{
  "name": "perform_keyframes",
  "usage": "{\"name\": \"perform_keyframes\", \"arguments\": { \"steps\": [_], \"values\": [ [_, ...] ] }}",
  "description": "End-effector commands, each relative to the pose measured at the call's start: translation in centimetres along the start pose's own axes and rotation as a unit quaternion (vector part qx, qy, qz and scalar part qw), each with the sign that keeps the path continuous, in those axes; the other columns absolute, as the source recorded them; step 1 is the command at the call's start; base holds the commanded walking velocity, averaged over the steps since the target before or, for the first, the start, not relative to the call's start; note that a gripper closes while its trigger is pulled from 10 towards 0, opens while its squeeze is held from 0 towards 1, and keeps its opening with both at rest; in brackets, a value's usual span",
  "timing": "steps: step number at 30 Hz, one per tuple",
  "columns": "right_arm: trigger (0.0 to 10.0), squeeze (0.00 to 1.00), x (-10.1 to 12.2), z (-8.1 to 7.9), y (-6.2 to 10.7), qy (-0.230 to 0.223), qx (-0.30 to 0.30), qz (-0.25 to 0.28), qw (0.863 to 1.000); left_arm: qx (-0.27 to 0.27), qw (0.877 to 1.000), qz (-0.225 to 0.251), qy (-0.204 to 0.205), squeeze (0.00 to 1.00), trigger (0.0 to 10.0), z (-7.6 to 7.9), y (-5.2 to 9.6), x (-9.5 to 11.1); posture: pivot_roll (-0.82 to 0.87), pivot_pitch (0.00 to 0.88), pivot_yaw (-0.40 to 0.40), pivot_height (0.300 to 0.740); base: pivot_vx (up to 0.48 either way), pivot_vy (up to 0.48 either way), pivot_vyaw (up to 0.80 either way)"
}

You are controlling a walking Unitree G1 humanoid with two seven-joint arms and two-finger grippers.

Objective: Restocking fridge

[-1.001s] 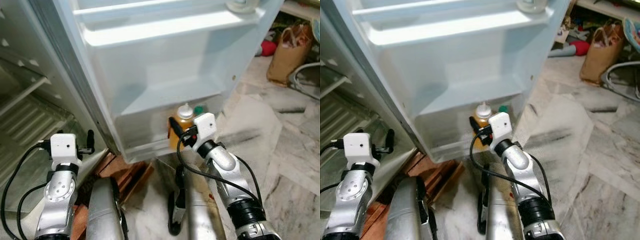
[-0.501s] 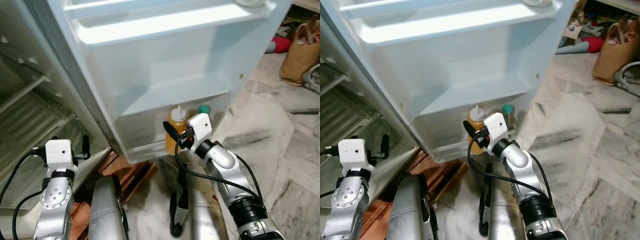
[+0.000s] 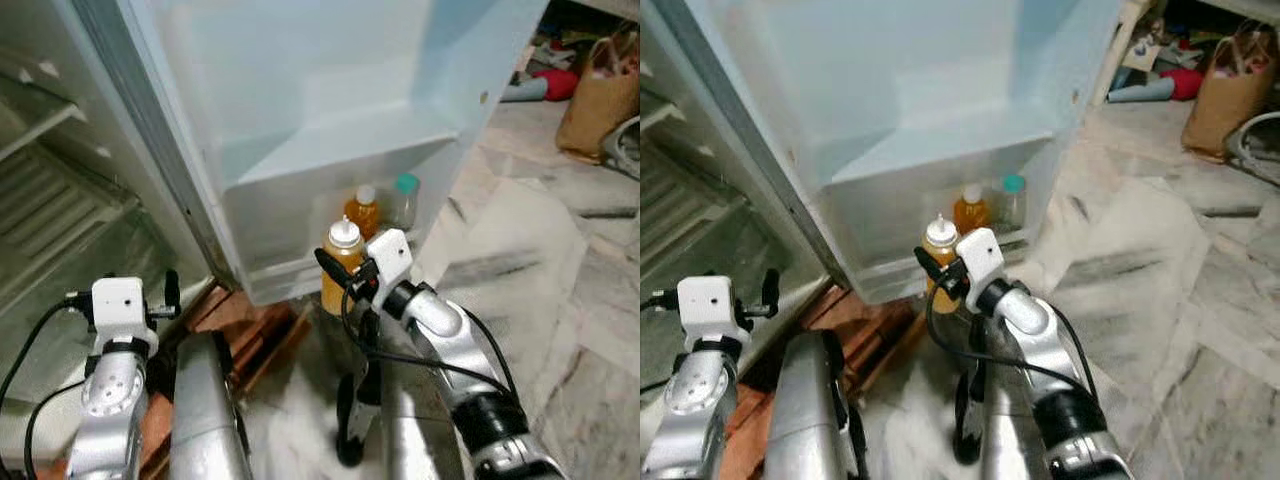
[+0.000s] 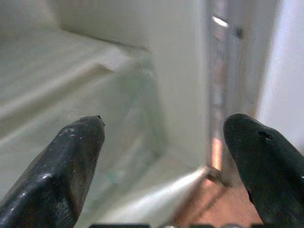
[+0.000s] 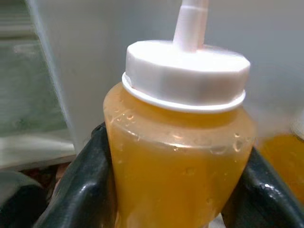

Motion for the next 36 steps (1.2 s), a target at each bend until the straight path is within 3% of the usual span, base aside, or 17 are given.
{"name": "perform_keyframes", "arguments": {
  "steps": [1, 5, 12, 16, 22, 23, 28, 36],
  "values": [
    [10.0, 0.00, 0.4, 0.4, -0.4, 0.008, -0.016, 0.009, 1.000, 0.005, 1.000, -0.019, 0.001, 0.00, 10.0, -0.3, 0.4, -0.7, 0.02, 0.167, 0.004, 0.484, 0.000, 0.000, 0.00],
    [10.0, 0.00, 1.1, 0.6, -1.6, 0.028, -0.022, 0.016, 0.999, -0.005, 1.000, -0.014, 0.003, 0.00, 10.0, -0.2, 0.3, -0.2, 0.04, 0.187, 0.007, 0.484, 0.000, 0.000, 0.00],
    [10.0, 0.00, 4.2, 1.9, -3.7, 0.061, -0.069, 0.075, 0.993, -0.021, 1.000, -0.012, 0.009, 0.00, 10.0, -0.2, 0.6, 0.6, 0.08, 0.229, 0.017, 0.484, 0.000, 0.000, 0.00],
    [10.0, 0.00, 6.6, 3.5, -4.6, 0.107, -0.121, 0.118, 0.980, -0.016, 1.000, -0.014, 0.010, 0.00, 10.0, -0.4, 0.8, 0.8, 0.09, 0.239, 0.011, 0.484, 0.000, 0.000, 0.00],
    [10.0, 0.00, 7.4, 4.4, -5.2, 0.151, -0.152, 0.124, 0.969, -0.014, 1.000, -0.014, 0.011, 0.00, 10.0, -0.3, 1.2, 0.8, 0.11, 0.243, 0.006, 0.484, 0.000, 0.000, 0.00],
    [10.0, 0.00, 7.8, 4.3, -5.5, 0.178, -0.152, 0.132, 0.963, -0.014, 1.000, -0.014, 0.011, 0.00, 10.0, -0.3, 1.3, 0.9, 0.12, 0.249, 0.010, 0.484, 0.000, 0.000, 0.00],
    [10.0, 0.00, 9.2, 3.8, -6.0, 0.226, -0.149, 0.167, 0.948, -0.016, 1.000, -0.012, 0.010, 0.00, 10.0, -0.4, 1.4, 1.3, 0.12, 0.261, 0.014, 0.484, 0.000, 0.000, 0.00],
    [10.0, 0.00, 14.0, 3.1, -6.0, 0.254, -0.175, 0.280, 0.909, -0.011, 1.000, -0.005, 0.007, 0.00, 10.0, -0.7, 1.6, 2.0, 0.14, 0.274, 0.010, 0.484, 0.000, 0.000, 0.00]
  ]
}}
Point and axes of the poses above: a point about 5 cm out from each wrist's last joint towards the gripper, its own y axis pointing back from the gripper into the wrist, its own x axis along the axis of the wrist's last joint, z = x × y, the point moved 1 cm from there along -y, pointing out of the wrist towards the gripper, and after that the axes turned 15 degrees about y, right-handed, at the moved point
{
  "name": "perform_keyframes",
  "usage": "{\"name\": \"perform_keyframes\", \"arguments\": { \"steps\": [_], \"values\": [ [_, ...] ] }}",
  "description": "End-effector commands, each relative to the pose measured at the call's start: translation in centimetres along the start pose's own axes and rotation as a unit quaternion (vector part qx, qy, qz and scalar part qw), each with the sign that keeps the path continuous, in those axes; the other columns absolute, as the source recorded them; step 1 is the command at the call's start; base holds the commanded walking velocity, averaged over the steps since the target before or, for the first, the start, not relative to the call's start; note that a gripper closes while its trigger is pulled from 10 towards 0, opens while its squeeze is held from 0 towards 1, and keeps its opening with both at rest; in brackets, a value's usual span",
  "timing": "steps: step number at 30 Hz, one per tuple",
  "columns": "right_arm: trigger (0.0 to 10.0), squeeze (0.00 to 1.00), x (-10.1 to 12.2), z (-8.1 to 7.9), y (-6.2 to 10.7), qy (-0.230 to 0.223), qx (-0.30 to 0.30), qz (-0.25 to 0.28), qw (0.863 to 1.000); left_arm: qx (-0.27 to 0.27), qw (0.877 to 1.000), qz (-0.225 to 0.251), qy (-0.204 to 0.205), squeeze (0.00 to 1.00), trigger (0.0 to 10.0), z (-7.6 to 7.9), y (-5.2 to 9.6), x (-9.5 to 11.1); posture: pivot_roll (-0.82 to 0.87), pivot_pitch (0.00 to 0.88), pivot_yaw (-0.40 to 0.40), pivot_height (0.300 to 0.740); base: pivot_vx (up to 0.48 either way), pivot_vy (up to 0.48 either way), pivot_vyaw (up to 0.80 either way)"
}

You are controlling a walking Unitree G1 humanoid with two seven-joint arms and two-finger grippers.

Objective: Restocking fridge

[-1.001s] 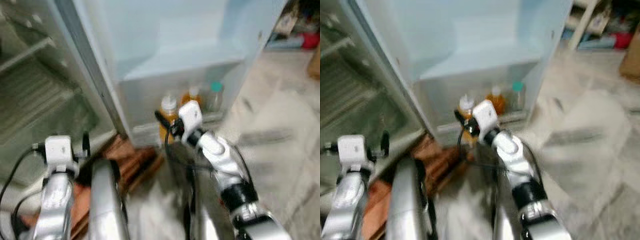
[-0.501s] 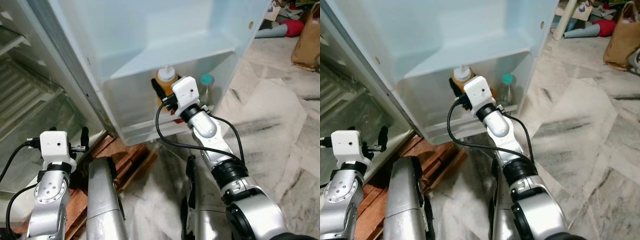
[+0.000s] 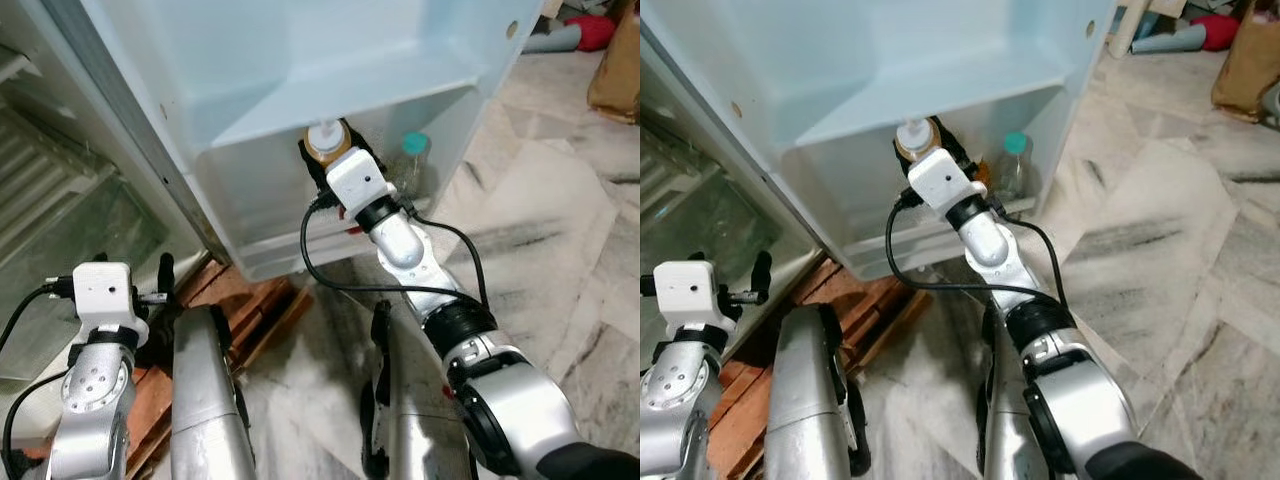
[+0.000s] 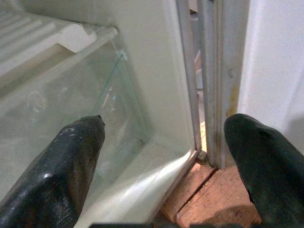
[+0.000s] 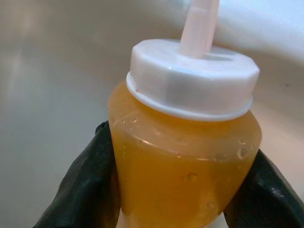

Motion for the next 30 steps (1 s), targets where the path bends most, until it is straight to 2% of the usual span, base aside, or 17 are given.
{"name": "perform_keyframes", "arguments": {
  "steps": [1, 3, 5, 7, 9, 11, 22, 30],
  "values": [
    [10.0, 0.00, 5.6, 2.0, -2.6, 0.012, -0.053, 0.140, 0.989, 0.006, 1.000, -0.005, 0.000, 0.00, 10.0, -0.5, 0.5, 0.0, 0.14, 0.274, 0.010, 0.484, 0.000, 0.000, 0.00],
    [10.0, 0.00, 5.0, 1.2, -2.4, 0.010, -0.039, 0.125, 0.991, 0.006, 1.000, -0.007, 0.001, 0.00, 10.0, -0.4, 0.5, -0.1, 0.13, 0.276, 0.011, 0.484, 0.000, 0.000, 0.00],
    [10.0, 0.00, 2.5, -0.8, -1.4, -0.007, 0.002, 0.065, 0.998, 0.003, 1.000, -0.013, 0.007, 0.00, 10.0, -0.2, 0.6, -0.3, 0.13, 0.278, 0.009, 0.484, 0.000, 0.000, 0.00],
    [10.0, 0.00, 2.3, -1.0, -1.2, -0.011, 0.003, 0.058, 0.998, 0.002, 1.000, -0.013, 0.008, 0.00, 10.0, -0.1, 0.7, -0.3, 0.14, 0.278, 0.008, 0.484, 0.000, 0.000, 0.00],
    [10.0, 0.00, 0.8, -1.7, -0.4, -0.034, 0.013, 0.016, 0.999, 0.003, 1.000, -0.016, 0.009, 0.00, 10.0, 0.0, 0.7, -0.3, 0.14, 0.277, 0.004, 0.484, 0.000, 0.000, 0.00],
    [10.0, 0.00, 0.1, -2.0, 0.3, -0.050, 0.015, -0.004, 0.999, 0.005, 1.000, -0.018, 0.010, 0.00, 10.0, -0.1, 0.8, -0.4, 0.13, 0.276, 0.001, 0.484, 0.000, 0.139, 0.00],
    [10.0, 0.00, -0.3, -1.2, 0.8, -0.037, -0.002, 0.000, 0.999, 0.002, 1.000, -0.020, 0.016, 0.00, 10.0, 0.3, 0.5, -0.6, 0.12, 0.263, -0.006, 0.484, 0.000, 0.321, 0.00],
    [10.0, 0.00, 1.2, 0.2, -0.1, -0.024, -0.031, 0.041, 0.998, 0.000, 1.000, -0.021, 0.017, 0.00, 10.0, 0.4, 0.3, -0.7, 0.12, 0.253, -0.005, 0.484, 0.000, 0.228, 0.00]
  ]
}}
Point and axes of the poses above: a point about 5 cm out from each wrist's last joint towards the gripper, its own y axis pointing back from the gripper into the wrist, its own x axis along the axis of the wrist's last joint, z = x × y, the point moved 1 cm from there along -y, pointing out of the wrist towards the gripper, and after that the axes turned 15 degrees about y, right-handed, at the moved point
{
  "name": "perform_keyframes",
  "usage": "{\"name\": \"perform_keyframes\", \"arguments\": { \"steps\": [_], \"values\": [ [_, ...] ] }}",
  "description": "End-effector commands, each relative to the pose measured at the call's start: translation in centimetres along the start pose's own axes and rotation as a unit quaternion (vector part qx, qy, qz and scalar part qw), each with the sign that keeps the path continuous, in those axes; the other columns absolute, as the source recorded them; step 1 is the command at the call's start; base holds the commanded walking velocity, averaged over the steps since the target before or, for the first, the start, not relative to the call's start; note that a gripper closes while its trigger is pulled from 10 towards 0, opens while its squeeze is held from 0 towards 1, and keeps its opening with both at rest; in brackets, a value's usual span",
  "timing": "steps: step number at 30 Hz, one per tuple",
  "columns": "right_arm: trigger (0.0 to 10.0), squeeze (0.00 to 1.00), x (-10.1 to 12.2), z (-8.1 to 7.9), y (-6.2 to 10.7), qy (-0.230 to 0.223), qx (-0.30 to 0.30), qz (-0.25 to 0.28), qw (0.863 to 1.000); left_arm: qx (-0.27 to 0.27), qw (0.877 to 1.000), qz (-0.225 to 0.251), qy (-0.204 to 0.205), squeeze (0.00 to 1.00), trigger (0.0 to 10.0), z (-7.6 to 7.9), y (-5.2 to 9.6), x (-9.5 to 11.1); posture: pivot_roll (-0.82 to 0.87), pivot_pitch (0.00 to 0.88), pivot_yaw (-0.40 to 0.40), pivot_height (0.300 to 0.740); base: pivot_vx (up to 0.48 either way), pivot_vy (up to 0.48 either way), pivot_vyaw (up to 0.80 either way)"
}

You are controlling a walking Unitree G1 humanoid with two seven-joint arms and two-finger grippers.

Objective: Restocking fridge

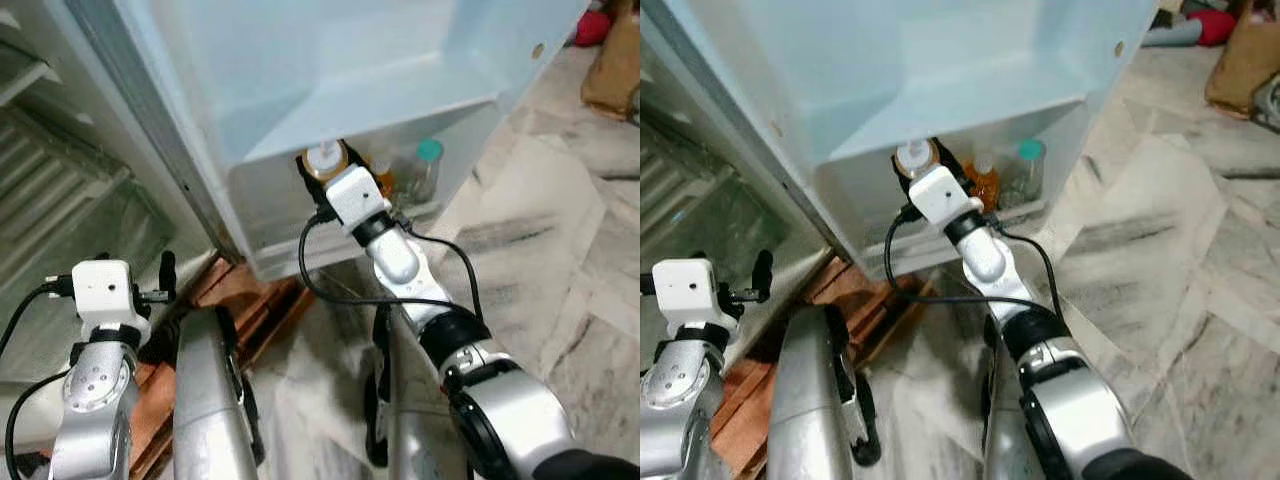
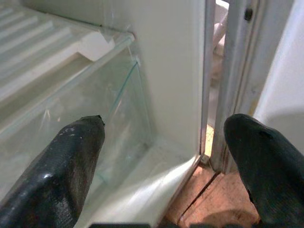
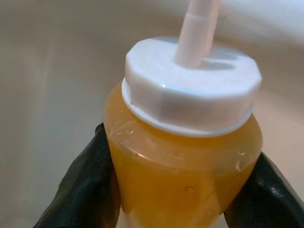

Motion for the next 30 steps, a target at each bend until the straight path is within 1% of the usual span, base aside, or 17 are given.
{"name": "perform_keyframes", "arguments": {
  "steps": [1, 5, 10, 14, 17, 19, 20, 21, 22, 23, 24, 26, 29, 30],
  "values": [
    [10.0, 0.00, 2.8, 1.8, -1.6, 0.007, -0.045, 0.069, 0.997, 0.002, 1.000, -0.014, 0.000, 0.00, 10.0, -0.3, 0.3, -0.5, 0.12, 0.253, -0.005, 0.484, 0.000, 0.000, 0.00],
    [10.0, 0.00, 2.6, 2.0, -1.6, 0.009, -0.046, 0.065, 0.997, -0.005, 1.000, -0.013, -0.002, 0.00, 10.0, 0.1, 0.2, -0.7, 0.12, 0.251, -0.006, 0.484, 0.000, 0.000, 0.00],
    [10.0, 0.00, 2.4, 2.2, -1.6, 0.015, -0.045, 0.061, 0.997, -0.006, 1.000, -0.013, -0.001, 0.00, 10.0, 0.2, 0.2, -0.6, 0.11, 0.257, -0.006, 0.484, 0.000, 0.000, 0.00],
    [10.0, 0.00, 1.8, 1.7, -1.6, 0.025, -0.018, 0.051, 0.998, -0.007, 1.000, -0.013, -0.001, 0.00, 10.0, 0.2, 0.2, -0.6, 0.12, 0.272, -0.003, 0.484, 0.000, 0.000, 0.00],
    [10.0, 0.00, 0.9, 1.0, -1.8, 0.043, 0.021, 0.030, 0.998, -0.010, 1.000, -0.012, -0.001, 0.00, 10.0, 0.3, 0.2, -0.5, 0.12, 0.285, -0.003, 0.484, 0.000, 0.000, 0.00],
    [10.0, 0.00, 0.4, 0.7, -1.8, 0.039, 0.034, 0.011, 0.999, -0.011, 1.000, -0.012, -0.002, 0.00, 10.0, 0.3, 0.3, -0.4, 0.12, 0.293, -0.004, 0.484, 0.000, 0.000, 0.00],
    [10.0, 0.00, 0.4, 0.7, -1.8, 0.039, 0.034, 0.011, 0.999, -0.011, 1.000, -0.012, -0.002, 0.00, 10.0, 0.3, 0.3, -0.4, 0.12, 0.293, -0.004, 0.484, 0.000, 0.000, 0.00],
    [10.0, 0.00, -0.2, 0.4, -1.9, 0.043, 0.051, -0.011, 0.998, -0.011, 1.000, -0.011, -0.002, 0.00, 10.0, 0.3, 0.3, -0.3, 0.13, 0.304, -0.005, 0.484, 0.000, 0.000, 0.00],
    [10.0, 0.00, -1.0, 0.3, -1.9, 0.026, 0.058, -0.048, 0.997, -0.011, 1.000, -0.011, -0.003, 0.00, 10.0, 0.3, 0.4, -0.2, 0.13, 0.305, -0.006, 0.484, 0.000, 0.000, 0.00],
    [10.0, 0.00, -1.0, 0.3, -1.9, 0.026, 0.058, -0.048, 0.997, -0.011, 1.000, -0.011, -0.003, 0.00, 10.0, 0.3, 0.4, -0.2, 0.13, 0.305, -0.006, 0.484, 0.000, 0.000, 0.00],
    [10.0, 0.00, -1.7, -0.1, -1.8, 0.026, 0.079, -0.077, 0.994, -0.009, 1.000, -0.011, -0.004, 0.00, 10.0, 0.2, 0.5, -0.2, 0.14, 0.308, -0.006, 0.484, 0.000, 0.000, 0.00],
    [10.0, 0.00, -2.7, -0.5, -1.4, 0.009, 0.092, -0.117, 0.989, -0.007, 1.000, -0.011, -0.004, 0.00, 10.0, 0.2, 0.7, -0.2, 0.14, 0.311, -0.009, 0.484, 0.000, 0.000, 0.00],
    [10.0, 0.00, -3.6, -0.8, -0.8, 0.020, 0.108, -0.147, 0.983, -0.006, 1.000, -0.011, -0.004, 0.00, 10.0, 0.1, 0.9, -0.2, 0.14, 0.312, -0.012, 0.484, 0.000, 0.000, 0.00],
    [10.0, 0.00, -4.4, -0.9, -0.2, 0.005, 0.116, -0.175, 0.978, -0.005, 1.000, -0.012, -0.005, 0.00, 10.0, 0.1, 1.0, -0.2, 0.14, 0.314, -0.011, 0.484, 0.000, 0.000, 0.00]
  ]
}}
Point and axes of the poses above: a point about 5 cm out from each wrist's last joint towards the gripper, its own y axis pointing back from the gripper into the wrist, its own x axis along the axis of the wrist's last joint, z = x × y, the point moved 1 cm from there along -y, pointing out of the wrist towards the gripper, and after that the axes turned 15 degrees about y, right-handed, at the moved point
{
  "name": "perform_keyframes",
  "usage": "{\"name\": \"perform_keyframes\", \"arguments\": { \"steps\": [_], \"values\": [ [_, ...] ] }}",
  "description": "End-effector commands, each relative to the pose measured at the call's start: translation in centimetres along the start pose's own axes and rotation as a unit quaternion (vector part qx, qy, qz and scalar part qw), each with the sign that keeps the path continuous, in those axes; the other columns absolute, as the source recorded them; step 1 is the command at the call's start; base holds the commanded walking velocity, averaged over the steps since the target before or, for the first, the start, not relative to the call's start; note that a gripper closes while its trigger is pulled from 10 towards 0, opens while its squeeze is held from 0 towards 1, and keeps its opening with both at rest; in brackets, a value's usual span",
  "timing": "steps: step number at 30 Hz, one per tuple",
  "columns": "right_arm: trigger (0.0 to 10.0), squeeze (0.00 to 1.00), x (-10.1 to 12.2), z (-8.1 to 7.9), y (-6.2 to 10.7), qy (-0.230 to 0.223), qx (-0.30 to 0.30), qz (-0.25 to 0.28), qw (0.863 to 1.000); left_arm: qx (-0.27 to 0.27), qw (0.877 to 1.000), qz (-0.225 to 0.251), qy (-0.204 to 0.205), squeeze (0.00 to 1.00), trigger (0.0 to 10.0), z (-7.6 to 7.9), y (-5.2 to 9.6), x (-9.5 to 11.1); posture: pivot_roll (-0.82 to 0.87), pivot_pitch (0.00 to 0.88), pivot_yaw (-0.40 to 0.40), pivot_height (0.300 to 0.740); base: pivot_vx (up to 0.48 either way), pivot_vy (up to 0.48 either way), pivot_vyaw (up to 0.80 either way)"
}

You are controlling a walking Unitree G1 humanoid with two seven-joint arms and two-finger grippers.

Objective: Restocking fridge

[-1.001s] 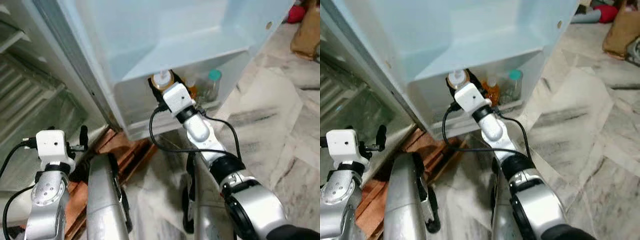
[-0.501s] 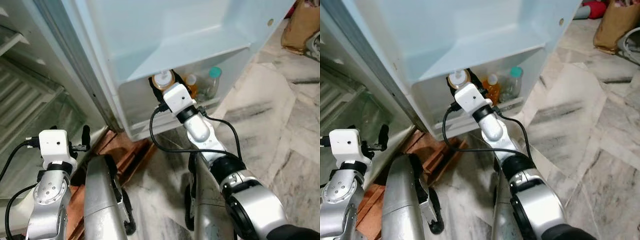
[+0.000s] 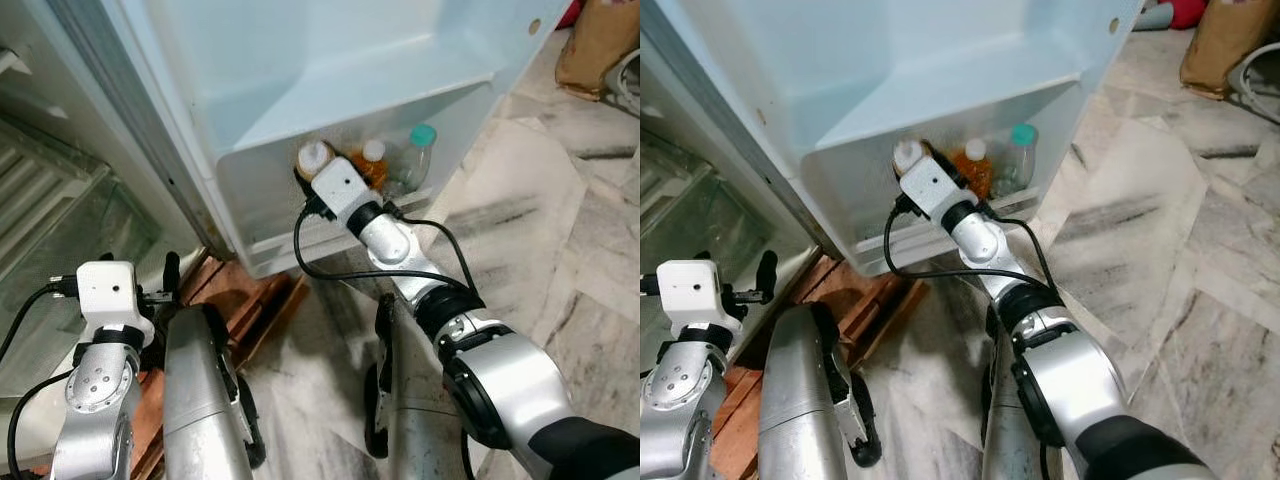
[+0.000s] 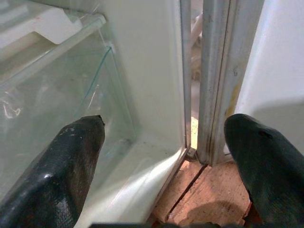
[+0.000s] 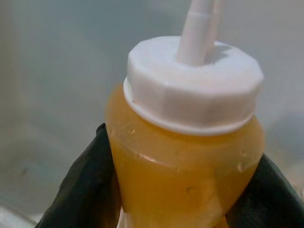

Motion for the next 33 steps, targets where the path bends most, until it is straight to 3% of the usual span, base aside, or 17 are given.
{"name": "perform_keyframes", "arguments": {
  "steps": [1, 6, 7, 14, 15, 16, 17, 23, 25, 28, 33],
  "values": [
    [10.0, 0.00, -1.9, -0.5, 0.7, -0.021, 0.019, -0.049, 0.998, 0.003, 1.000, -0.012, -0.002, 0.00, 10.0, -0.3, 0.5, -0.4, 0.14, 0.314, -0.011, 0.484, 0.000, 0.000, 0.00],
    [10.0, 0.00, -3.7, -1.5, 1.6, -0.050, 0.046, -0.098, 0.993, 0.001, 1.000, -0.015, -0.003, 0.00, 10.0, -0.3, 0.7, -0.4, 0.14, 0.319, -0.007, 0.484, 0.000, 0.000, 0.00],
    [10.0, 0.00, -4.2, -2.1, 1.9, -0.074, 0.056, -0.112, 0.989, 0.001, 1.000, -0.016, -0.004, 0.00, 10.0, -0.3, 0.7, -0.5, 0.14, 0.320, -0.008, 0.484, 0.000, 0.000, 0.00],
    [10.0, 0.00, -4.8, -2.6, 2.2, -0.100, 0.058, -0.139, 0.984, 0.001, 1.000, -0.020, -0.006, 0.00, 10.0, -0.4, 1.0, -0.4, 0.15, 0.327, -0.007, 0.484, 0.000, 0.000, 0.00],
    [10.0, 0.08, -4.8, -2.4, 2.1, -0.102, 0.051, -0.140, 0.984, 0.001, 1.000, -0.021, -0.006, 0.00, 10.0, -0.4, 1.0, -0.5, 0.15, 0.327, -0.006, 0.484, 0.000, 0.000, 0.00],
    [10.0, 0.91, -4.7, -1.9, 2.0, -0.105, 0.037, -0.137, 0.984, 0.001, 1.000, -0.022, -0.006, 0.00, 10.0, -0.4, 1.0, -0.5, 0.15, 0.326, -0.006, 0.484, 0.000, 0.000, 0.00],
    [10.0, 1.00, -4.5, -1.6, 1.9, -0.105, 0.025, -0.131, 0.985, 0.001, 1.000, -0.022, -0.006, 0.00, 10.0, -0.4, 0.9, -0.5, 0.15, 0.325, -0.007, 0.484, 0.000, 0.000, 0.00],
    [10.0, 1.00, -2.3, 1.4, 0.7, -0.072, -0.039, -0.059, 0.995, -0.002, 1.000, -0.020, -0.006, 0.00, 10.0, -0.2, 0.4, -0.5, 0.14, 0.313, -0.009, 0.484, 0.000, 0.000, 0.00],
    [10.0, 1.00, -2.1, 1.6, 0.7, -0.069, -0.043, -0.054, 0.995, -0.002, 1.000, -0.020, -0.006, 0.00, 10.0, -0.2, 0.4, -0.5, 0.14, 0.313, -0.009, 0.484, 0.000, 0.000, 0.00],
    [10.0, 1.00, -0.4, 3.4, 0.2, -0.066, -0.085, 0.002, 0.994, -0.003, 1.000, -0.019, -0.005, 0.00, 10.0, 0.0, 0.1, -0.5, 0.13, 0.301, -0.011, 0.484, 0.000, 0.000, 0.00],
    [10.0, 1.00, 0.6, 4.1, 0.1, -0.058, -0.097, 0.032, 0.993, -0.004, 1.000, -0.019, -0.004, 0.00, 10.0, 0.1, -0.2, -0.7, 0.12, 0.287, -0.014, 0.484, 0.000, 0.000, 0.00]
  ]
}}
Point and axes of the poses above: a point about 5 cm out from each wrist's last joint towards the gripper, its own y axis pointing back from the gripper into the wrist, its own x axis along the axis of the wrist's last joint, z = x × y, the point moved 1 cm from there along -y, pointing out of the wrist towards the gripper, and after that the axes turned 15 degrees about y, right-handed, at the moved point
